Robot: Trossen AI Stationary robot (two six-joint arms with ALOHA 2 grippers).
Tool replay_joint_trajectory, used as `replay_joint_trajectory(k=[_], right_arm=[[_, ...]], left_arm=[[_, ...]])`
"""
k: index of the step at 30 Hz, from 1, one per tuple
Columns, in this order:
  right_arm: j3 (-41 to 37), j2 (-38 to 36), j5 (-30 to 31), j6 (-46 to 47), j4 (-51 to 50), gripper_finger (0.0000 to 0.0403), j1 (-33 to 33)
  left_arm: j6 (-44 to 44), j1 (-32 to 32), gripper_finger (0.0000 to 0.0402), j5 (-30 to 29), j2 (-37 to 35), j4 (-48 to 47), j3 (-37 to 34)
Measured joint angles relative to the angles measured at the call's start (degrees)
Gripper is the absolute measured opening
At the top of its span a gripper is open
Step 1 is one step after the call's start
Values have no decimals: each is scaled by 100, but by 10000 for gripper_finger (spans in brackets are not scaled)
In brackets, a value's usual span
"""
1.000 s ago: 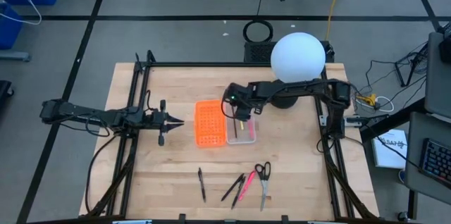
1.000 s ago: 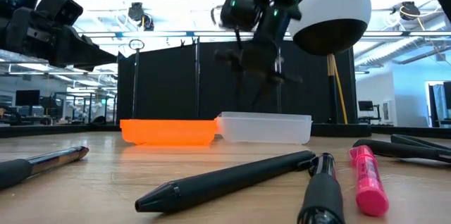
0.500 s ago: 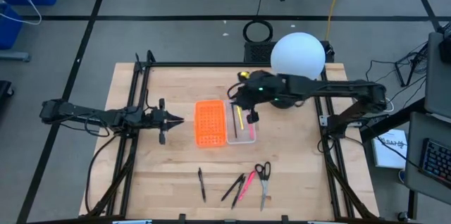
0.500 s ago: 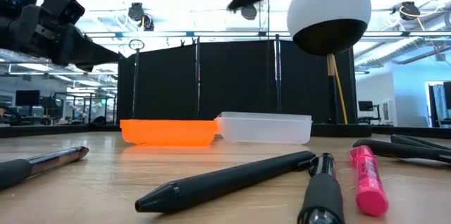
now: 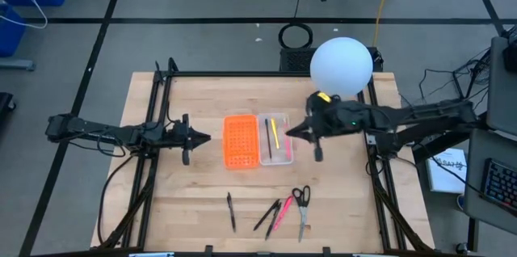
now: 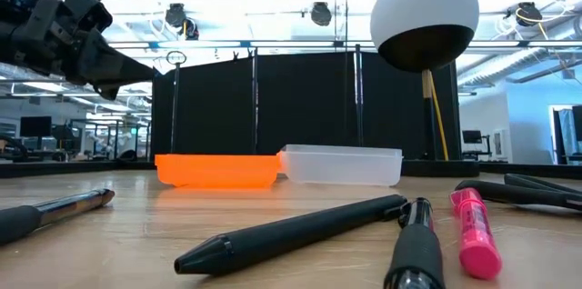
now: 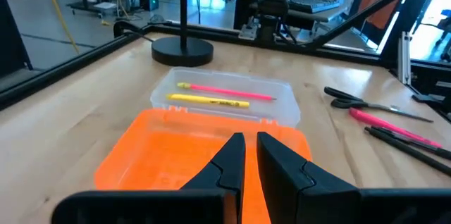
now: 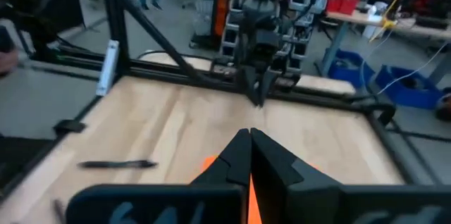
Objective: Pick & place school supplies into a supply box
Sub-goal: Put the pink pen into the orange supply box
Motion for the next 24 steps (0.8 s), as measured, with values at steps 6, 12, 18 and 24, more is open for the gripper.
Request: replay_joint_trajectory(k=[6,12,18,24], right_arm=[[-1538,-861,315,229,1123,1,89],[-2777,-1616,462,210,1907,1,46],[-3231,-2571,417,735,1852,0,-180],[-3931,-3129,130,1086,2286,0,-176]], left_arm=[[14,0,47,29,0,57,0],[284,0,47,-565,0,90,0],[394,0,47,-707,0,198,0],[402,0,47,-758,1,284,0]])
